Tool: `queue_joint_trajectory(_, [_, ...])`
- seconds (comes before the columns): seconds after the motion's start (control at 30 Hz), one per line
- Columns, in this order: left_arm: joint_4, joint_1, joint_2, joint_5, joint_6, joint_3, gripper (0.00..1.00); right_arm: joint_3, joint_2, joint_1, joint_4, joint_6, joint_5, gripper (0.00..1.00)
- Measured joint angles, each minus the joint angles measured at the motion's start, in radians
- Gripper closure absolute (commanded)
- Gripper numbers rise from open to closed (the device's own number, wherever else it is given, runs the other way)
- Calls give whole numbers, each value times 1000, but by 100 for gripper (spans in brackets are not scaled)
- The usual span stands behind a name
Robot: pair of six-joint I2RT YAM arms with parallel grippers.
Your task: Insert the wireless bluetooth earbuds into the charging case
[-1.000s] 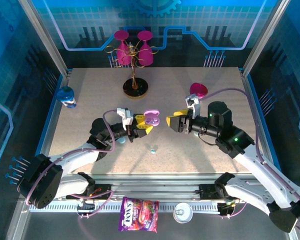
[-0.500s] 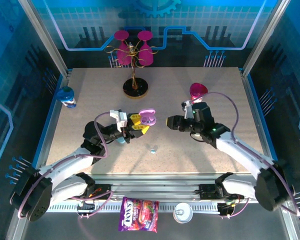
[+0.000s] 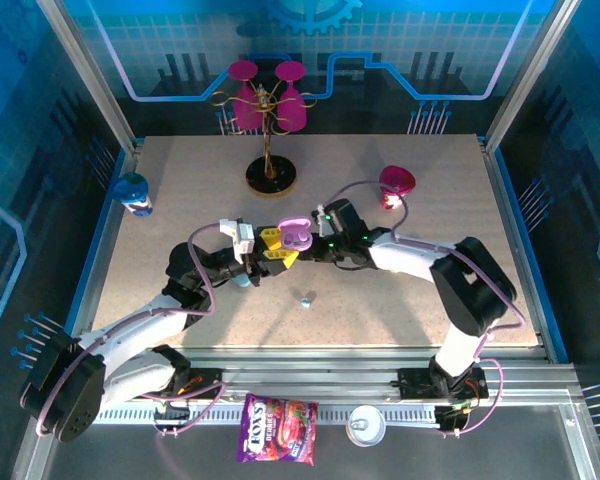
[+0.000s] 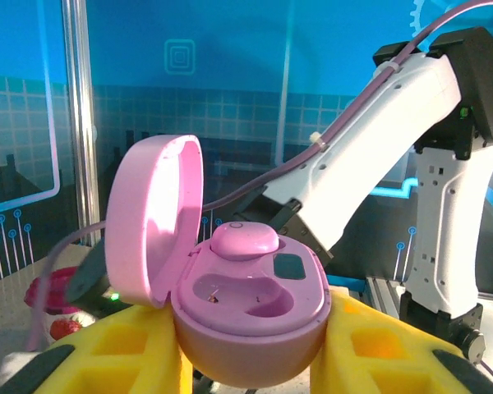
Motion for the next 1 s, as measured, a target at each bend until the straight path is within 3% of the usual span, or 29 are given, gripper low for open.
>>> queue_joint_trajectory(0.43, [6,0,-15,0,-8,0,70,327,298,62,-119,-96,-29,51])
queue_joint_trajectory(1.0, [6,0,-24,0,-8,0,70,356,370,78,-171,-161,-163,55])
